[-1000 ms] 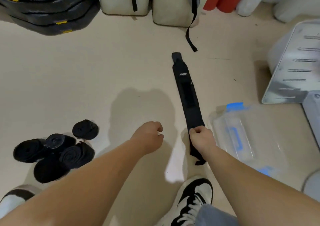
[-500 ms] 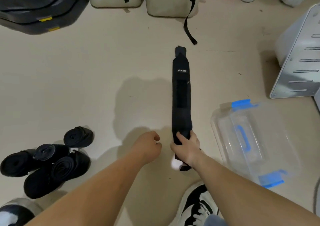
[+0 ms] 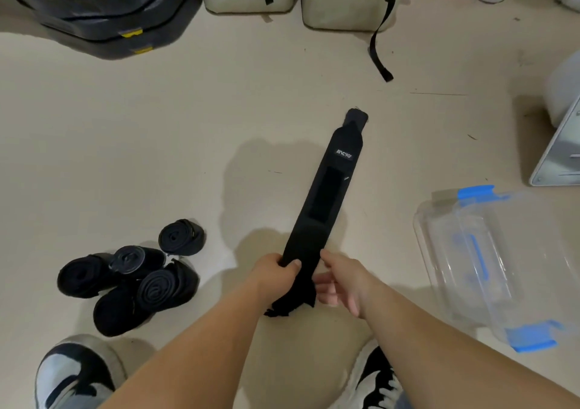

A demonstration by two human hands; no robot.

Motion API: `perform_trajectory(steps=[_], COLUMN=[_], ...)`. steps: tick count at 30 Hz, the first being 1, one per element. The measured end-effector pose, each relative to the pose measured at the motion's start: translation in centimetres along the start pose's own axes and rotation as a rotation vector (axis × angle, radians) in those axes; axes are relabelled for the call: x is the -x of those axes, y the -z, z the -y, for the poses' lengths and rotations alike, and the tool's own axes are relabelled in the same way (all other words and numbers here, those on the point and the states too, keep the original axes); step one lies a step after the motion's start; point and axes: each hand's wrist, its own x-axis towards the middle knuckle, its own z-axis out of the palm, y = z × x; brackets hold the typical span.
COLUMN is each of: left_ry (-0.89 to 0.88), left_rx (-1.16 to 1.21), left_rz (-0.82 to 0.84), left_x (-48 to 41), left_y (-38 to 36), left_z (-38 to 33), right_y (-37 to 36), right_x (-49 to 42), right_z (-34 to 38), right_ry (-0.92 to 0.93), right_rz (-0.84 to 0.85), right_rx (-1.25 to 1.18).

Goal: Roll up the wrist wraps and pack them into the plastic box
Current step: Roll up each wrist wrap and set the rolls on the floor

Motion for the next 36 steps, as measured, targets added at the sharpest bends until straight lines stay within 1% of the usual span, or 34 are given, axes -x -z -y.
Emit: perform_trajectory(steps=[2, 4, 7, 9, 11, 16, 21, 25, 27, 29, 33, 36], left_ry=[-0.017, -0.077, -0.172, -0.219, -0.242, -0.322, -0.423, -0.501, -0.538, -0.588, -0.669, -0.689], left_rx=[0.000, 0.011, 0.054, 0.086, 0.163, 0.360, 0.389, 0.386, 0.372, 0.360, 0.336, 0.265], left_rz=[0.048, 0.083, 0.074, 0.048, 0.026, -0.050, -0.063, -0.059, -0.086, -0.111, -0.112, -0.147], left_x=[0.5, 1.1, 2.6, 4.0, 5.9, 11.2, 18.1, 24.6, 27.9, 30.9, 36.2, 38.9], left_y=[0.0, -0.1, 0.1, 0.7, 1.8, 5.3, 9.5, 12.7, 14.4, 16.2, 19.6, 21.3], left_z=[-0.7, -1.7, -3.6, -5.0, -6.2, -9.2, -11.8, -12.9, -13.1, -13.0, -11.7, -10.2], right_y=[-0.2, -0.2, -0.2, -0.4, -1.1, -3.4, -4.0, -4.3, -4.6, -4.9, -5.7, -6.7], right_x=[-0.2, -0.4, 0.9, 2.3, 4.3, 12.6, 20.7, 27.1, 30.2, 33.5, 39.3, 41.6], right_z=[-0.1, 0.0, 1.0, 2.5, 4.4, 8.9, 11.2, 12.2, 12.3, 11.8, 9.9, 8.2], right_ry=[-0.062, -0.106, -0.093, 0.002, 0.104, 0.314, 0.507, 0.636, 0.680, 0.714, 0.806, 0.834], right_rz=[0.006, 0.002, 0.066, 0.067, 0.023, 0.010, 0.030, 0.036, 0.081, 0.168, 0.304, 0.352], right_rx=[0.018, 0.047, 0.039, -0.037, -0.095, -0.057, 0.001, -0.005, 0.036, 0.105, 0.249, 0.207])
